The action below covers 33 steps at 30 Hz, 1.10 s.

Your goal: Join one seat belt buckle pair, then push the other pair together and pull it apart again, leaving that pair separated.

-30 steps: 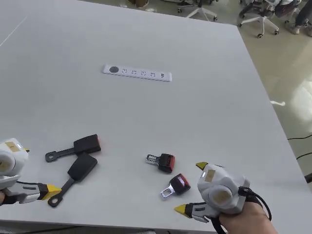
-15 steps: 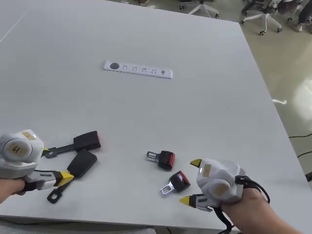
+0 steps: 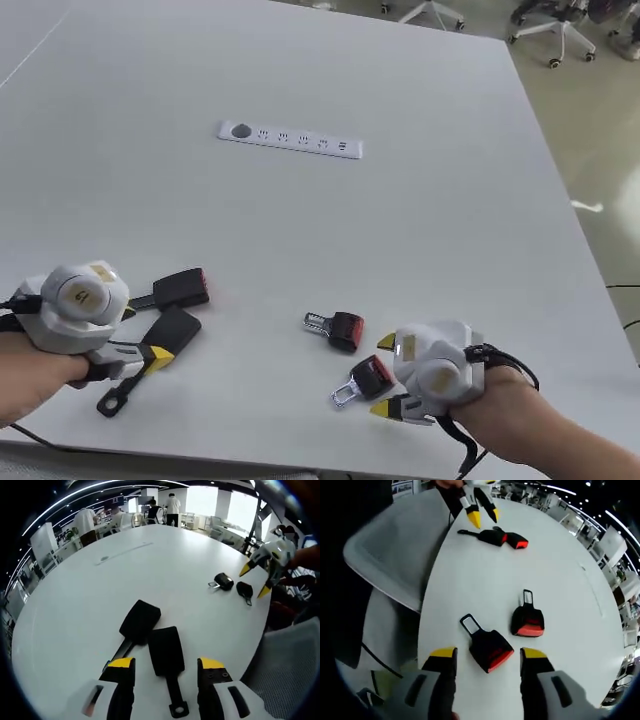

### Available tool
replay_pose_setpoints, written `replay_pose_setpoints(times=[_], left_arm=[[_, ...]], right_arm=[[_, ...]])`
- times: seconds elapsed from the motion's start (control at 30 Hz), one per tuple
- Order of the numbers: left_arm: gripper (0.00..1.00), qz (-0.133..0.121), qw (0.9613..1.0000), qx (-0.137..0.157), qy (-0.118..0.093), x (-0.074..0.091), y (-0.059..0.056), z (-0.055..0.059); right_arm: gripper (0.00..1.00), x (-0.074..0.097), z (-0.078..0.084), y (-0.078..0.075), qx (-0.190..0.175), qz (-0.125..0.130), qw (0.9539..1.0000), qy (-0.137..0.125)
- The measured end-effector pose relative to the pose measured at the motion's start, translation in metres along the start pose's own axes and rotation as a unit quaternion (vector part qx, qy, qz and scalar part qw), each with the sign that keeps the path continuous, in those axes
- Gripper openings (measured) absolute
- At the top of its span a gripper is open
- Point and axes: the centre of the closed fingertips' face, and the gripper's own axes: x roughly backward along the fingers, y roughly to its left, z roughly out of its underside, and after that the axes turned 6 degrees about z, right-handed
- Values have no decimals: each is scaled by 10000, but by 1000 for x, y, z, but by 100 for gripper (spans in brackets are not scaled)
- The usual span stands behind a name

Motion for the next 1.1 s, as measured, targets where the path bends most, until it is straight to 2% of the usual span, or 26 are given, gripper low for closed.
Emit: replay_pose_setpoints(times=[0.1,0.17,0.27,0.63,0.9,1.03,1.07,1.1], left_arm=[[49,18,10000,23,51,-3,1,0],[48,32,9999,155,33,-5,2,-1],[47,66,9999,130,79,-9,0,-2],[44,135,9994,81,301,-21,-9,0],[39,184,9975,-462,494,-25,-13,-1],[34,299,9947,-749,633,-27,-15,0],[35,348,9928,-909,702,-27,-15,1],[35,394,9924,-913,726,-28,-18,2]], right_arm=[[51,-5,-2,0,160,-126,9998,4],[50,-8,-4,0,265,-216,9994,-33],[46,-11,-5,3,362,-413,9985,-41],[43,-19,1,2,548,-708,9960,-35],[43,-20,4,3,538,-793,9954,-18],[43,-20,5,3,474,-775,9959,50],[43,-19,7,3,411,-761,9962,123],[43,-19,7,4,385,-761,9963,144]])
